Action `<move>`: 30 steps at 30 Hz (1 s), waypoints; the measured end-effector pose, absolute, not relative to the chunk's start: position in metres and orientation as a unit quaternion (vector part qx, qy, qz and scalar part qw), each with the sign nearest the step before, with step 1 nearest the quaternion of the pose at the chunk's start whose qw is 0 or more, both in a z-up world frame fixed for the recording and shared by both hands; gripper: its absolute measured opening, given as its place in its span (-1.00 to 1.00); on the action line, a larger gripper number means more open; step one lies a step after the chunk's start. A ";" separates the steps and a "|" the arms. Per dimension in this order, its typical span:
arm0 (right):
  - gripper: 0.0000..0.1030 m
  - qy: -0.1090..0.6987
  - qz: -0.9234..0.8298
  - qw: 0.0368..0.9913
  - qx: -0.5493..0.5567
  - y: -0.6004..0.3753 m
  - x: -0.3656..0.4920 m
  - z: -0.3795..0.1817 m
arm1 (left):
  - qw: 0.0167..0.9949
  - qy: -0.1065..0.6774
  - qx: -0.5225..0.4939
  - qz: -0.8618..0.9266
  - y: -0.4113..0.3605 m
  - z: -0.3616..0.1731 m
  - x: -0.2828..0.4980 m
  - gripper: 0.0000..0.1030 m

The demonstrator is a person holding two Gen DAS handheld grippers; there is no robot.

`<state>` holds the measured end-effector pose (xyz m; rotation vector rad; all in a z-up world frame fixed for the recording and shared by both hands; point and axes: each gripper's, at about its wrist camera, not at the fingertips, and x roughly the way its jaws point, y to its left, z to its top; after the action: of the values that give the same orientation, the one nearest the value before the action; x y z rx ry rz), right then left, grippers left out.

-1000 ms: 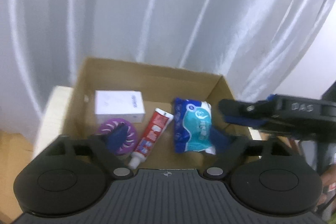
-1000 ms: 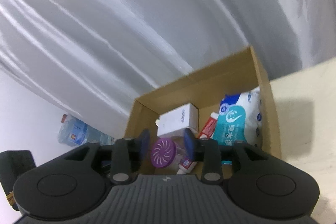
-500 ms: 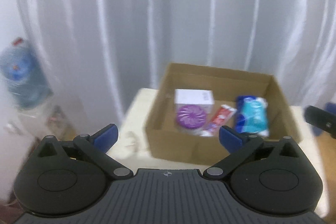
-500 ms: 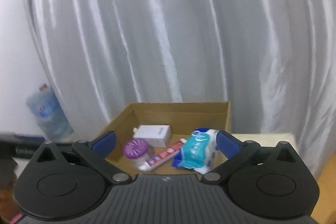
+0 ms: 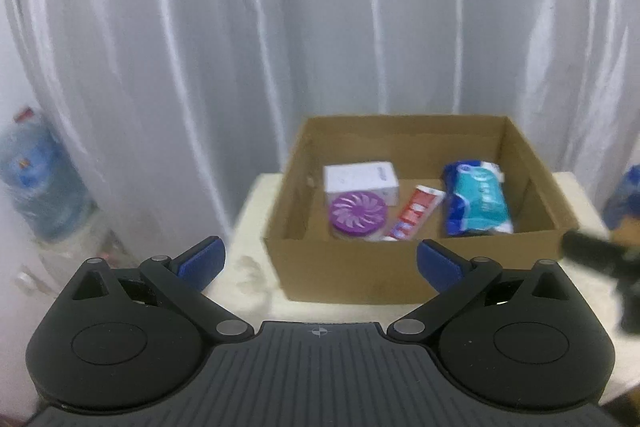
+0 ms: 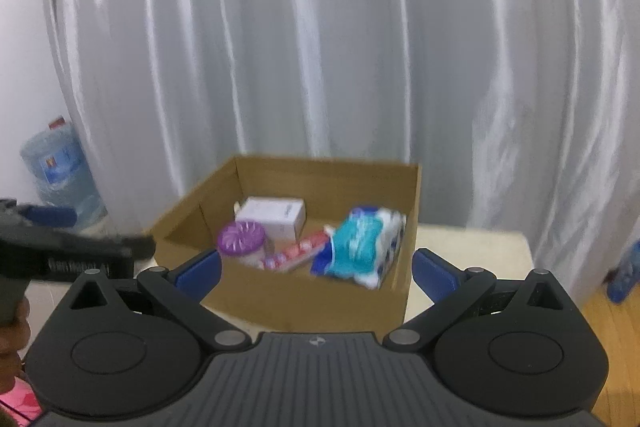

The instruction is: Organize objects

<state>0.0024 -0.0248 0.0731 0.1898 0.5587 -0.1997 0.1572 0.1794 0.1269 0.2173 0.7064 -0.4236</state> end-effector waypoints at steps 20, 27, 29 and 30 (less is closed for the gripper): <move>1.00 0.345 -0.162 0.915 0.134 -0.028 0.037 0.034 | 0.862 0.412 0.111 -0.273 0.163 0.091 0.190 0.99; 1.00 0.354 -0.162 0.911 0.134 -0.028 0.043 0.031 | 0.862 0.411 0.117 -0.274 0.162 0.088 0.192 0.99; 1.00 0.354 -0.163 0.912 0.131 -0.027 0.044 0.030 | 0.862 0.412 0.116 -0.273 0.163 0.088 0.193 0.99; 1.00 0.354 -0.162 0.912 0.131 -0.028 0.044 0.030 | 0.862 0.411 0.114 -0.274 0.163 0.088 0.193 0.99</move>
<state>0.0444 -0.0276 0.0301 0.2697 0.7304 -0.3343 0.1932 0.1633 0.0884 0.2400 0.8631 -0.5742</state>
